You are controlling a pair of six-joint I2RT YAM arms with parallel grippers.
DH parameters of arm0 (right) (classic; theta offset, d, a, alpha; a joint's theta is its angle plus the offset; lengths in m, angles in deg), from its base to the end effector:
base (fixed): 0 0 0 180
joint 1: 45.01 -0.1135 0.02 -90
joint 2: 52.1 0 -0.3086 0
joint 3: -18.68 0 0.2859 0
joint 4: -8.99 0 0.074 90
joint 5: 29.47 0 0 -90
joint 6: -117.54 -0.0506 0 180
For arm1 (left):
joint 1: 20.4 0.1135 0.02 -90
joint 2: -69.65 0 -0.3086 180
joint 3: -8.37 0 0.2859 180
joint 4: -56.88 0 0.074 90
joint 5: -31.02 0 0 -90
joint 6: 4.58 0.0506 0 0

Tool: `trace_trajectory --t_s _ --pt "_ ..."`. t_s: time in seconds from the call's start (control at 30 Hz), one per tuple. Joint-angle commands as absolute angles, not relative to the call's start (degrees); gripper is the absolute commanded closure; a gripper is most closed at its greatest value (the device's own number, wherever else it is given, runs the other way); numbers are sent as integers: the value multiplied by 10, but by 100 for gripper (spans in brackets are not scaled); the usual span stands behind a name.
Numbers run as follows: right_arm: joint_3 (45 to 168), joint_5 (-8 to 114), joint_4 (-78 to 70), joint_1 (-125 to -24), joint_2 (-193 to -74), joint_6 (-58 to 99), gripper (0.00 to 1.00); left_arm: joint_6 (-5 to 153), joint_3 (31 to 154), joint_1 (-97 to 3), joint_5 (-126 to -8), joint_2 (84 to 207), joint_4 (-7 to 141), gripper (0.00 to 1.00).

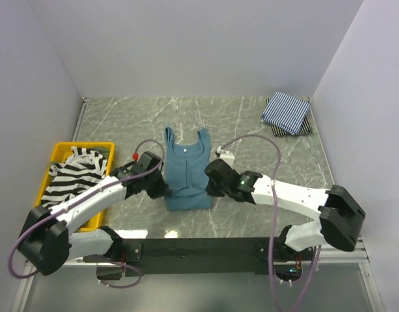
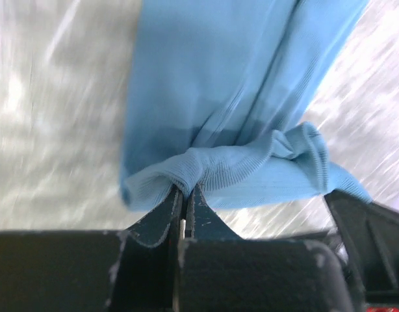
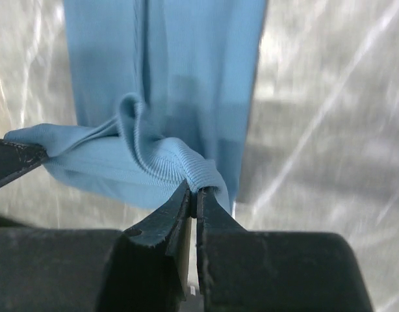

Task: Fold and stack the tank tops
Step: Fold the tank top

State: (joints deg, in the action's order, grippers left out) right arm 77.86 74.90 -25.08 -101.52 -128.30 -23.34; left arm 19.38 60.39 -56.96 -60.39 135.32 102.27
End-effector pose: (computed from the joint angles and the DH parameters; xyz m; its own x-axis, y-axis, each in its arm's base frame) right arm 0.1744 0.2408 0.2338 -0.8310 0.1061 -0.5461 -0.1223 0.9228 0.3654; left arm 0.1878 -0.1408 0.2204 -0.8332 -0.5195 -0.1896 -0.3835 0.7898 -0.4787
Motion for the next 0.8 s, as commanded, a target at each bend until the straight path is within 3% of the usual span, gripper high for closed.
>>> trace_trajectory --t_s 0.0,0.57,0.67,0.77 --pt "841 780 -218 -984 -1325 -153 100 245 666 -538 -575 1399 958 99" --pt "994 720 -158 -864 -1492 -66 100 283 787 -449 -585 1587 854 99" --pt "1022 706 -171 -848 -1532 -65 91 298 815 -445 -599 1634 844 99" --pt "1018 701 -161 -840 -1545 -71 68 302 814 -438 -615 1652 809 79"
